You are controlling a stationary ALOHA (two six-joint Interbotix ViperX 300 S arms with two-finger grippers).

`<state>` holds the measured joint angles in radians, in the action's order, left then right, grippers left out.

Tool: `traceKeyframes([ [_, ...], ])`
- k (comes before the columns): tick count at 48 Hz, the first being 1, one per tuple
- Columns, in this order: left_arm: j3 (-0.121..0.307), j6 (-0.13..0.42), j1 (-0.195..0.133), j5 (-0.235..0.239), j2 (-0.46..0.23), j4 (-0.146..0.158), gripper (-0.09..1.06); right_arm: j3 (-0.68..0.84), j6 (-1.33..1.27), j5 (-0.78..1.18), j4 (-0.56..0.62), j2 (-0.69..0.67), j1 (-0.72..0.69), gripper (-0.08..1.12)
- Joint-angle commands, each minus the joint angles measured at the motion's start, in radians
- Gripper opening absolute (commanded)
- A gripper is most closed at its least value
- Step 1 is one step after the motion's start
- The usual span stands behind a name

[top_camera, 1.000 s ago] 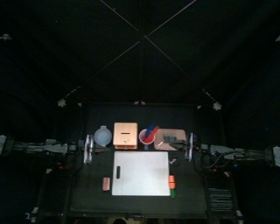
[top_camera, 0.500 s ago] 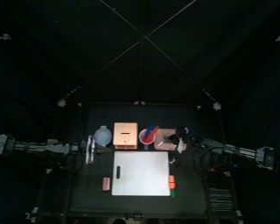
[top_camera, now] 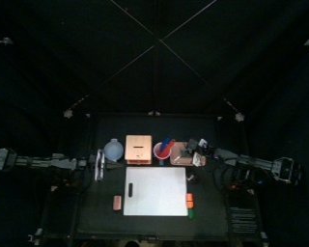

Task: Place sushi on board then cut the sushi with the knife then place the pieces on the plate
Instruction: Place the sushi on the board

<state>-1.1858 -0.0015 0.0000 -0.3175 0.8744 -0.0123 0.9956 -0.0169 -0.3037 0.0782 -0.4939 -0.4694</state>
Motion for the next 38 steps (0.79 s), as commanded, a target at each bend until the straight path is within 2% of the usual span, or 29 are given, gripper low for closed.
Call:
traceKeyframes([
  [1, 0.025, -0.002, -0.002, -0.008, -0.003, -0.005, -0.03, -0.037, 0.003, -0.005, 0.017, 0.023, -0.005, 0.59],
  [10, 0.023, -0.002, 0.0, -0.008, -0.003, -0.012, -0.03, -0.054, 0.009, -0.017, 0.054, 0.072, 0.002, 0.88],
  [15, 0.023, -0.002, -0.002, -0.009, -0.003, -0.015, -0.03, -0.067, 0.011, -0.057, 0.081, 0.094, 0.003, 0.97],
  [26, 0.023, -0.002, 0.0, -0.009, -0.003, -0.015, -0.03, -0.094, 0.037, -0.106, 0.115, 0.153, -0.006, 0.97],
  [38, 0.023, -0.002, -0.002, -0.009, -0.003, -0.015, -0.03, -0.115, 0.178, -0.114, 0.028, 0.218, -0.048, 0.97],
])
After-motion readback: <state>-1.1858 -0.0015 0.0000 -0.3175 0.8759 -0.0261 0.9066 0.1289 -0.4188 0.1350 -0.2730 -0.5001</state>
